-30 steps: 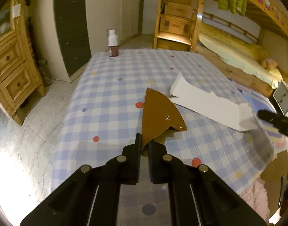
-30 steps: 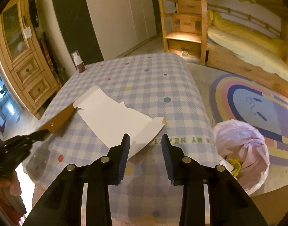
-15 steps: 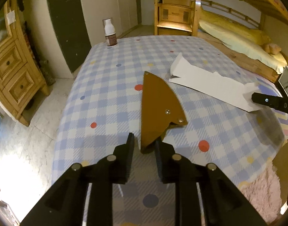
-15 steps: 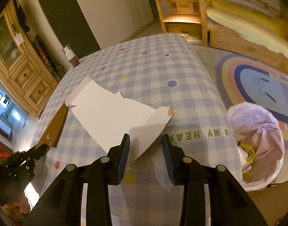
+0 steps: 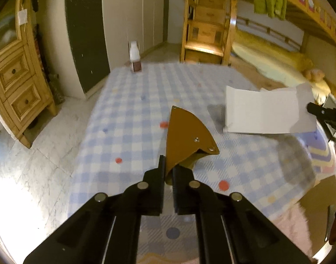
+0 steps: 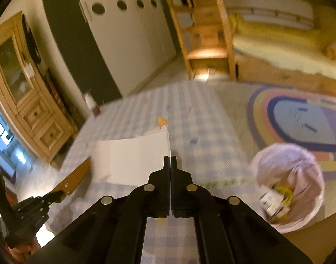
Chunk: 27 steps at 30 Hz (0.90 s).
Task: Collect trash
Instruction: 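Carry the brown board and white paper with both tools to the pink trash bag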
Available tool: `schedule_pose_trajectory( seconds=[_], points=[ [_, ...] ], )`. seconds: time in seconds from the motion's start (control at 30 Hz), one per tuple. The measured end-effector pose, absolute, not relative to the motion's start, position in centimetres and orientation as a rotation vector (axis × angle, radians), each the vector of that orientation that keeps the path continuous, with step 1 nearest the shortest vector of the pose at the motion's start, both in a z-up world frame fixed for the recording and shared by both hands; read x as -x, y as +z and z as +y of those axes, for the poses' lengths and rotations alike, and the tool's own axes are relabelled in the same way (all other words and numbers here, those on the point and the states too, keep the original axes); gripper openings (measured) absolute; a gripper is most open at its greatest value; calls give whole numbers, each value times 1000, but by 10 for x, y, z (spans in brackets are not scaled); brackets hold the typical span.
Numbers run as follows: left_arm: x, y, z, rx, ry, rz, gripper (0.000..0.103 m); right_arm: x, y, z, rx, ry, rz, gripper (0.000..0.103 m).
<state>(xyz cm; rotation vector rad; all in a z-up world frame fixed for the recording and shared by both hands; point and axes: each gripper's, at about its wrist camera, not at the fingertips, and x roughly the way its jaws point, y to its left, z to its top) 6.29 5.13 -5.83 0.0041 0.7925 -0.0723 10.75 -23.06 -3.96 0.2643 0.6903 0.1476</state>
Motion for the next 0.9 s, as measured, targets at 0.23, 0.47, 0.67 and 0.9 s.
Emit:
schedule_pose_trajectory(
  seconds=[0.23, 0.47, 0.67, 0.9],
  points=[
    [-56, -19, 18, 1, -164, 700, 4, -77, -7, -258, -256, 86, 610, 0],
    [-59, -5, -49, -47, -308, 673, 4, -47, 1, -303, -256, -48, 582, 0],
    [-65, -4, -114, -104, -441, 657, 4, -23, -4, -351, -269, -220, 579, 0],
    [-73, -13, -166, -150, -539, 676, 4, -18, -20, -398, -276, -343, 603, 0]
  ],
)
